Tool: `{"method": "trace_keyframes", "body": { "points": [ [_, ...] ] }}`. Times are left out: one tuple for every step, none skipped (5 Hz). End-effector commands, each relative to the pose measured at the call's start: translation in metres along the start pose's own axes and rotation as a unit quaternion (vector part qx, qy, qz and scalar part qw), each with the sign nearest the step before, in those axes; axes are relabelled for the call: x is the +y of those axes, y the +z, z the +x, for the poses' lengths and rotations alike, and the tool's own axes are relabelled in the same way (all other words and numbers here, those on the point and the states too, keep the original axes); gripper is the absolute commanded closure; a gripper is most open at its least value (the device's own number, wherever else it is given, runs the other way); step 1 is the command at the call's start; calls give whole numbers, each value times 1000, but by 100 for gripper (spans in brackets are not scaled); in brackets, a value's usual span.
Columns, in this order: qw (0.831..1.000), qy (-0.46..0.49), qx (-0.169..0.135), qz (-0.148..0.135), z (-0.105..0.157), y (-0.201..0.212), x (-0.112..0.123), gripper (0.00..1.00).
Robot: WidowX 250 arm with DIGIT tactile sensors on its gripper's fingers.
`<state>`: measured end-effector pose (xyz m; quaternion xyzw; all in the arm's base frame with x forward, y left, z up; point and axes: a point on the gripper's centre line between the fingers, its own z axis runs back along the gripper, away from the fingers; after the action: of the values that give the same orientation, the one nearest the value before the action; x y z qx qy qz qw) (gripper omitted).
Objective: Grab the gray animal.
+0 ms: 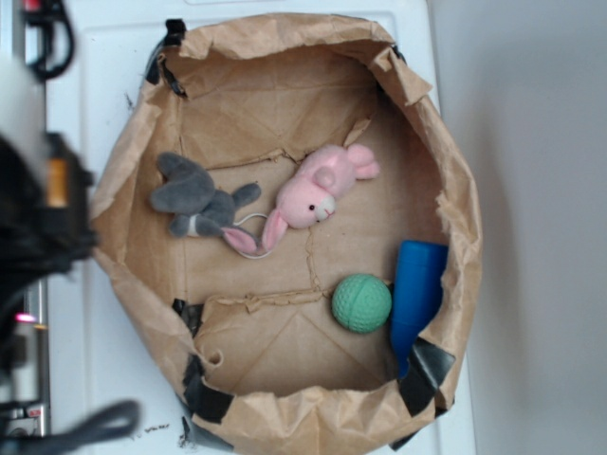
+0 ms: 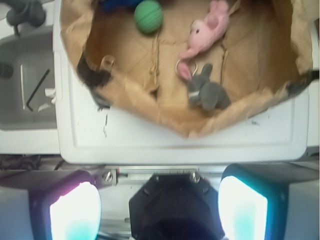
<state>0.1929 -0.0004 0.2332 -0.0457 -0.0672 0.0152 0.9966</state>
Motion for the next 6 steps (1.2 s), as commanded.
{"method": "trace_keyframes", "body": {
  "points": [
    [994,-82,-36,-63,65,-19,17,0],
    [994,-82,-36,-63,65,-19,17,0],
    [994,-82,-36,-63,65,-19,17,0],
    [994,-82,-36,-63,65,-19,17,0],
    [997,-58,-37,-37,70,-50,24,0],
    [996,-61,-65,28,67,-98,34,0]
  ]
}}
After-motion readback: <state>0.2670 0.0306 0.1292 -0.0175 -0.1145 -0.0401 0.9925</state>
